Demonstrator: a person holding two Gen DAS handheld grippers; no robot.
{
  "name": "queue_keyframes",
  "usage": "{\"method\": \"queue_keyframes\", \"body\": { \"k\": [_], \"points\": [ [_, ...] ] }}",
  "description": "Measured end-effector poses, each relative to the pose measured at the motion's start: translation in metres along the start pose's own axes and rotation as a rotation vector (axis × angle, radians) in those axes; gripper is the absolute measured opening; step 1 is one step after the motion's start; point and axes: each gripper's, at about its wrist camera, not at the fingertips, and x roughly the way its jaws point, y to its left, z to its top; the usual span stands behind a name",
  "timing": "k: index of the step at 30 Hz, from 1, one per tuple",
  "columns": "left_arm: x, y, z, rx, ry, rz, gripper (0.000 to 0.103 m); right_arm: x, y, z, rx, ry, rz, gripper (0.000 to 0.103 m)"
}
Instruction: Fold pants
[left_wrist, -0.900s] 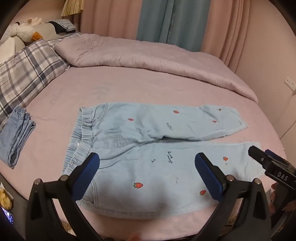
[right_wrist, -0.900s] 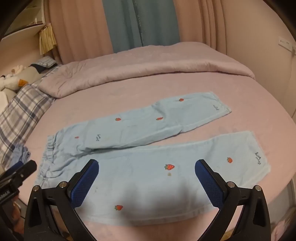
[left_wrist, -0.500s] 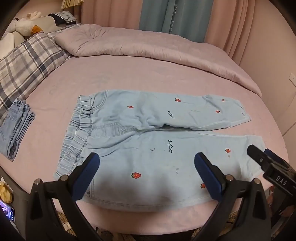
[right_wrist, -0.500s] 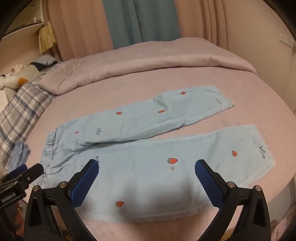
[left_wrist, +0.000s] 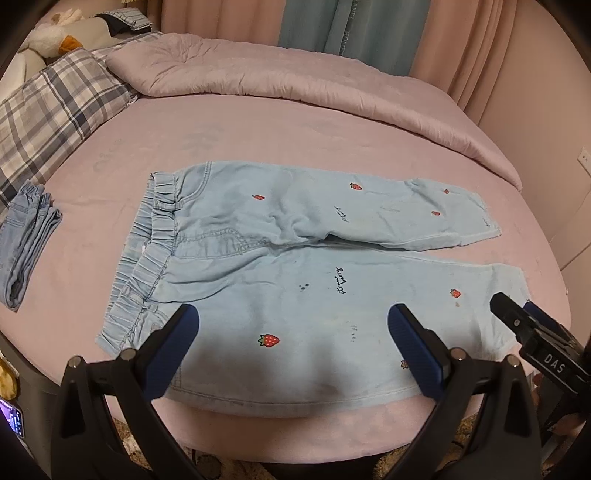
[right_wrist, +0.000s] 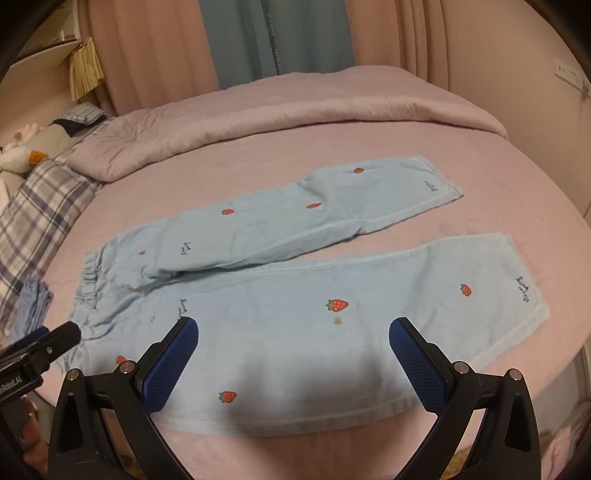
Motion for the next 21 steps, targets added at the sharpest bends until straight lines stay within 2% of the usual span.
{"method": "queue_keyframes", "body": {
  "k": [14,21],
  "points": [
    [0.003,0.024,-0.013,-0.065,0.039,0.017,0.102,0.015,-0.003,-0.002,0.008,0.019,-0.001,0.103],
    [0.0,0.04,-0.016,-0.112,0.033,0.024,0.101,0.019,-0.009,0.002,0.025,0.03,-0.019,0.103]
  ]
}}
